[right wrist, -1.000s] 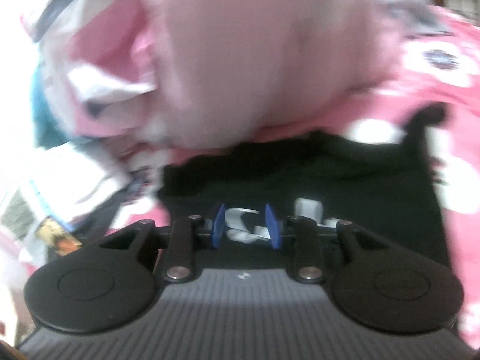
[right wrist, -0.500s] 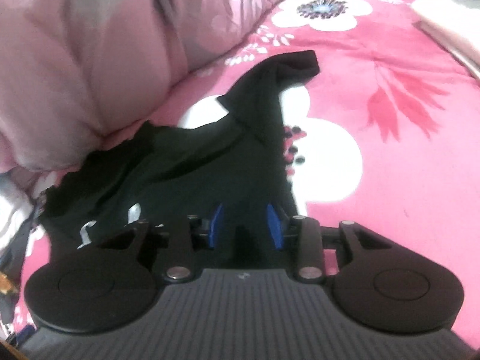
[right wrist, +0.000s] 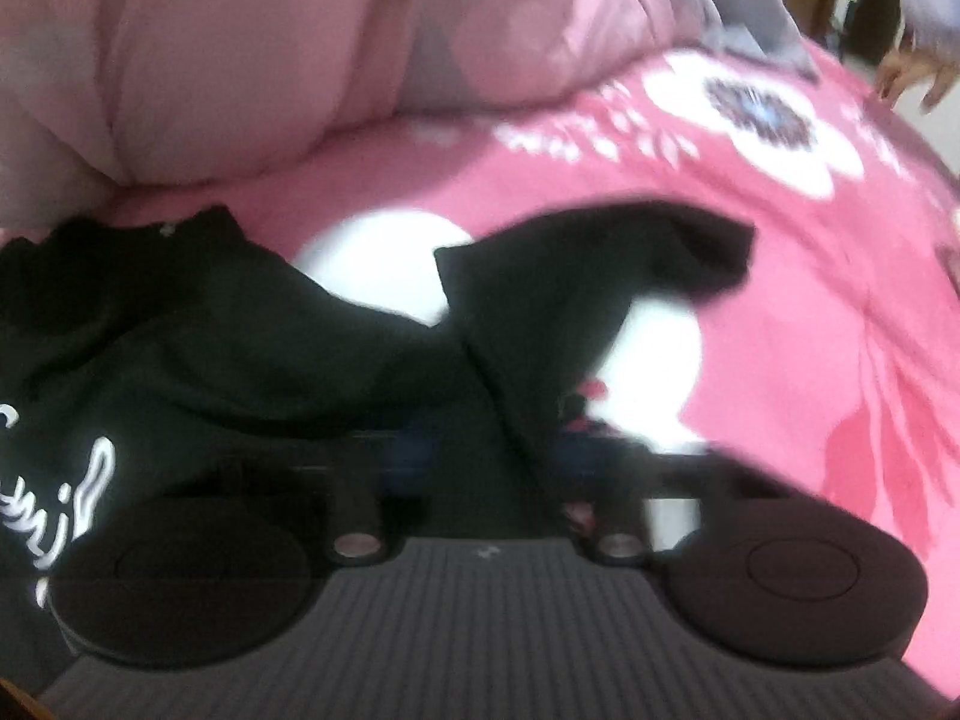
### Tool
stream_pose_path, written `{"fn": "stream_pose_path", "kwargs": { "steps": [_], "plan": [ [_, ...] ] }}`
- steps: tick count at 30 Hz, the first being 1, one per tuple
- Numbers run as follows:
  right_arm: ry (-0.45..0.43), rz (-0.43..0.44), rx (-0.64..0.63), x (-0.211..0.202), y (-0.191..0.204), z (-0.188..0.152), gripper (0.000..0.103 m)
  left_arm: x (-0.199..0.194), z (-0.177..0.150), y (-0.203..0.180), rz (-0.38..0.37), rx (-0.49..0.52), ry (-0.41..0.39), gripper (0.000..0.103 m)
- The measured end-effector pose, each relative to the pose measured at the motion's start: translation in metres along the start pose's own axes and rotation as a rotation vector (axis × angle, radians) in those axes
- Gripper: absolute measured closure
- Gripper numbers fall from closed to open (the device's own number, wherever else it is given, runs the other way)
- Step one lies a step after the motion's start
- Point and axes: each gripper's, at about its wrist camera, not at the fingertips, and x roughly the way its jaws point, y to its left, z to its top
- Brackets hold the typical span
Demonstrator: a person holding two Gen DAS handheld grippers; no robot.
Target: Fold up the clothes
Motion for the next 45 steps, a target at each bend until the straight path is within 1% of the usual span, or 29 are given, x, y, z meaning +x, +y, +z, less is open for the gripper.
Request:
{"fn": "stream_pose_path", "kwargs": {
  "steps": [3,8,11,14,15,16,17,18,21,24,27,30,31,33,36,38,41,44,45],
  "plan": [
    [-0.059,-0.008,0.037,-0.003,-0.003,0.007,0.099,0.000,-0.002,0.002,-0.011,-0.010,-0.014,0.064],
    [-0.150,0.033,0.306,0.004,-0.046,0.016,0.099,-0.001,-0.006,0.006,-0.029,-0.027,-0.033,0.064],
    [-0.159,0.045,0.419,0.019,-0.062,0.012,0.099,-0.001,-0.006,0.009,-0.040,-0.039,-0.039,0.064],
    [-0.154,0.073,0.485,0.027,-0.070,0.003,0.097,-0.002,-0.006,0.010,-0.044,-0.045,-0.042,0.064],
    [-0.157,0.084,0.498,0.024,-0.073,0.001,0.094,-0.002,-0.006,0.010,-0.044,-0.046,-0.042,0.064],
    [-0.149,0.095,0.513,0.019,-0.077,-0.001,0.083,-0.002,-0.006,0.010,-0.045,-0.048,-0.043,0.064],
    [-0.142,0.104,0.527,0.012,-0.083,-0.004,0.078,-0.002,-0.006,0.011,-0.047,-0.051,-0.045,0.064],
    [-0.139,0.098,0.532,0.001,-0.088,-0.008,0.070,-0.001,-0.006,0.011,-0.050,-0.058,-0.046,0.064],
    [-0.124,0.058,0.516,-0.039,-0.107,-0.020,0.063,-0.002,-0.005,0.013,-0.057,-0.072,-0.045,0.064],
    [-0.094,0.094,0.523,-0.091,-0.131,-0.048,0.063,-0.003,-0.004,0.014,-0.060,-0.085,-0.043,0.064],
    [-0.044,0.161,0.496,-0.135,-0.135,-0.086,0.063,-0.006,-0.002,0.013,-0.054,-0.098,-0.039,0.064],
    [0.021,0.172,0.439,-0.171,-0.109,-0.127,0.064,-0.013,0.003,0.012,-0.053,-0.109,-0.034,0.063],
    [0.029,0.166,0.435,-0.182,-0.100,-0.141,0.064,-0.016,0.004,0.012,-0.053,-0.109,-0.036,0.063],
    [0.022,0.175,0.466,-0.200,-0.090,-0.173,0.064,-0.027,0.005,0.009,-0.045,-0.097,-0.043,0.063],
    [0.008,0.178,0.520,-0.217,-0.088,-0.212,0.064,-0.045,0.003,0.005,-0.051,-0.088,-0.042,0.063],
    [0.002,0.190,0.540,-0.223,-0.086,-0.231,0.065,-0.054,0.000,0.002,-0.043,-0.076,-0.031,0.063],
    [-0.005,0.217,0.557,-0.220,-0.085,-0.248,0.066,-0.068,-0.008,-0.002,0.002,-0.058,-0.016,0.063],
    [-0.017,0.211,0.552,-0.216,-0.084,-0.262,0.067,-0.087,-0.017,-0.001,0.035,-0.084,-0.011,0.063],
    [-0.012,0.223,0.552,-0.213,-0.084,-0.267,0.074,-0.093,-0.021,0.000,0.047,-0.090,-0.010,0.063]
  ]
}}
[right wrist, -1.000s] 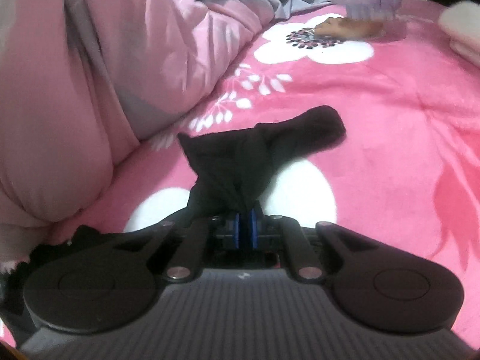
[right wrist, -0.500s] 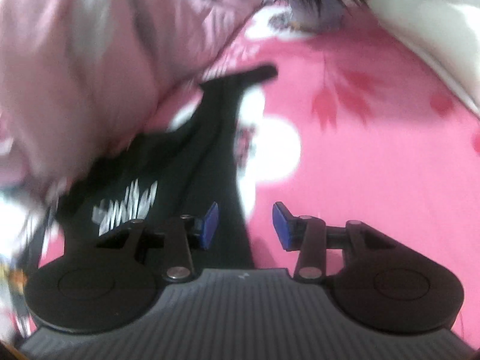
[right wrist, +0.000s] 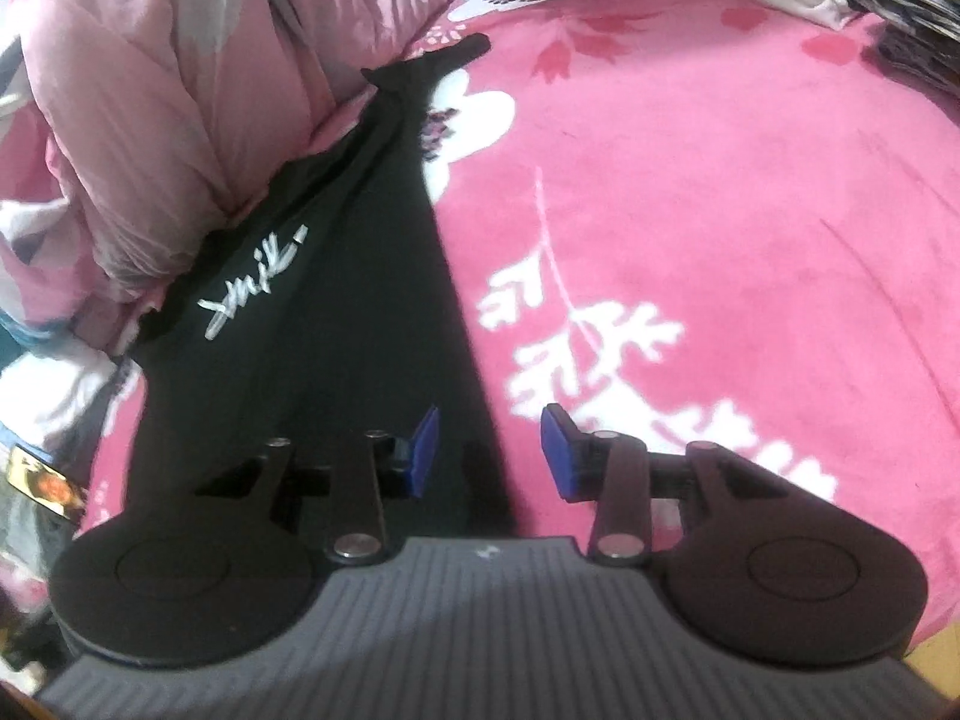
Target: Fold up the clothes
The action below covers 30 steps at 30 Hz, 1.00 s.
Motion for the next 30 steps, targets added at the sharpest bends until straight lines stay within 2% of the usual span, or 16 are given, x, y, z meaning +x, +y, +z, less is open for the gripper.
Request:
{"fn": "stream_pose_path", "kwargs": {
  "steps": [1,3,4,7,10,11,14,17,20,22,25,30],
  "plan": [
    [0.016,0.023,0.008,0.002,-0.004,-0.004,0.086,-0.006,-0.005,0.001,0.016,-0.008,0.002,0.063],
    [0.022,0.038,-0.003,0.005,-0.006,-0.012,0.099,-0.017,-0.014,0.004,0.042,-0.037,0.011,0.063],
    [0.014,0.039,-0.016,0.004,-0.007,-0.015,0.101,-0.021,-0.018,0.006,0.051,-0.058,0.016,0.063],
    [-0.031,0.071,-0.009,-0.005,-0.012,-0.016,0.102,-0.033,-0.026,0.017,0.073,-0.137,0.028,0.063],
    [-0.077,0.020,-0.028,-0.018,-0.016,-0.020,0.098,-0.046,-0.032,0.026,0.093,-0.185,0.024,0.063],
    [-0.094,0.011,-0.044,-0.024,-0.014,-0.023,0.098,-0.050,-0.034,0.030,0.095,-0.200,0.024,0.063],
    [-0.145,0.061,-0.143,-0.044,0.009,-0.037,0.098,-0.060,-0.042,0.040,0.091,-0.229,0.033,0.057],
    [-0.172,0.148,-0.408,-0.054,0.069,-0.065,0.098,-0.061,-0.048,0.045,0.075,-0.223,0.057,0.057],
    [-0.139,0.259,-0.715,-0.039,0.147,-0.105,0.096,-0.062,-0.052,0.048,0.065,-0.229,0.048,0.057],
    [-0.107,0.337,-0.913,-0.018,0.197,-0.139,0.088,-0.063,-0.053,0.053,0.057,-0.258,0.035,0.059],
    [-0.073,0.382,-1.195,0.015,0.256,-0.191,0.084,-0.065,-0.053,0.066,0.059,-0.328,0.025,0.064],
    [-0.108,0.405,-1.555,0.046,0.310,-0.259,0.083,-0.068,-0.051,0.094,0.024,-0.458,0.007,0.071]
  ]
}}
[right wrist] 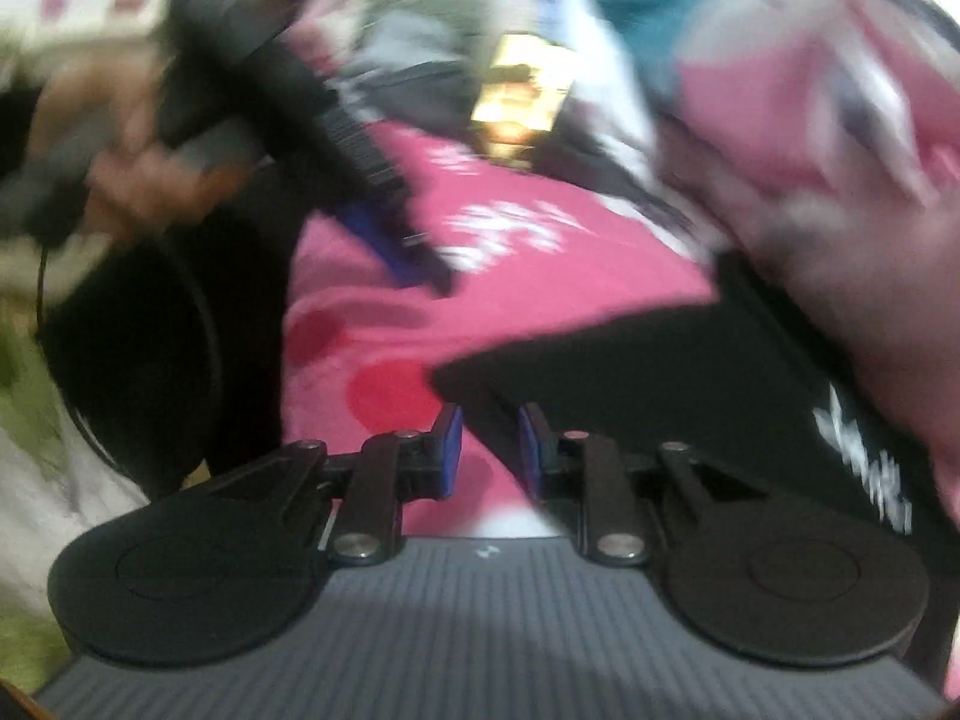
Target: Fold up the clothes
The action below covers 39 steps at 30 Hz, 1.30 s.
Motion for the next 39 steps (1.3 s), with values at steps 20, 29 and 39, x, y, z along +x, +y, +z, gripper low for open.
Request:
{"fn": "stream_pose_path", "kwargs": {
  "steps": [20,29,39],
  "plan": [
    [-0.033,0.068,0.488,0.008,-0.034,0.015,0.099,0.036,0.016,0.013,-0.403,-0.138,0.163,0.063],
    [-0.062,0.062,0.580,0.030,-0.024,0.002,0.099,0.069,0.013,0.009,-0.272,-0.129,0.252,0.091],
    [-0.118,0.054,0.810,-0.023,-0.044,-0.038,0.095,0.070,0.010,-0.008,-0.170,-0.022,0.224,0.096]
  ]
}}
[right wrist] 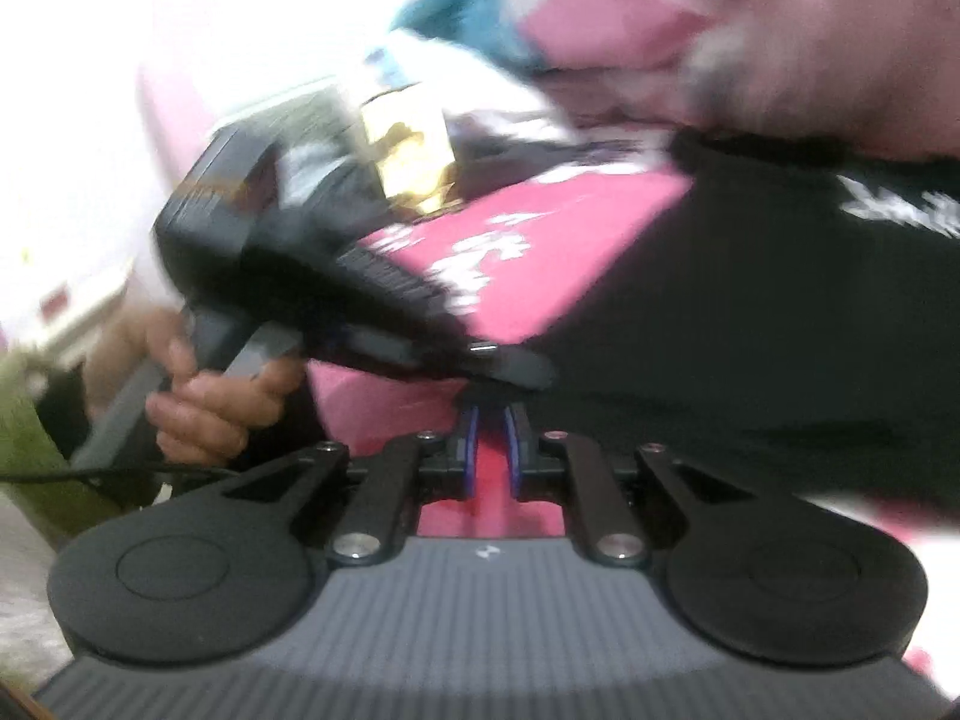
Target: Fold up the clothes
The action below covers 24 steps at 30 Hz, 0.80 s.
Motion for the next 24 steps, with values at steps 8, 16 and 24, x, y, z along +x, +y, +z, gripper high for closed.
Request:
{"fn": "stream_pose_path", "kwargs": {
  "steps": [8,16,24],
  "plan": [
    [-0.223,-0.418,0.543,-0.168,-0.141,-0.017,0.081,0.000,0.001,-0.005,0.025,0.028,0.000,0.095],
    [-0.273,-0.596,0.849,-0.222,-0.269,-0.047,0.066,-0.003,-0.005,-0.023,0.112,0.084,-0.007,0.094],
    [-0.227,-0.493,0.805,-0.203,-0.263,-0.047,0.067,-0.005,-0.011,-0.034,0.178,0.108,-0.028,0.094]
  ]
}}
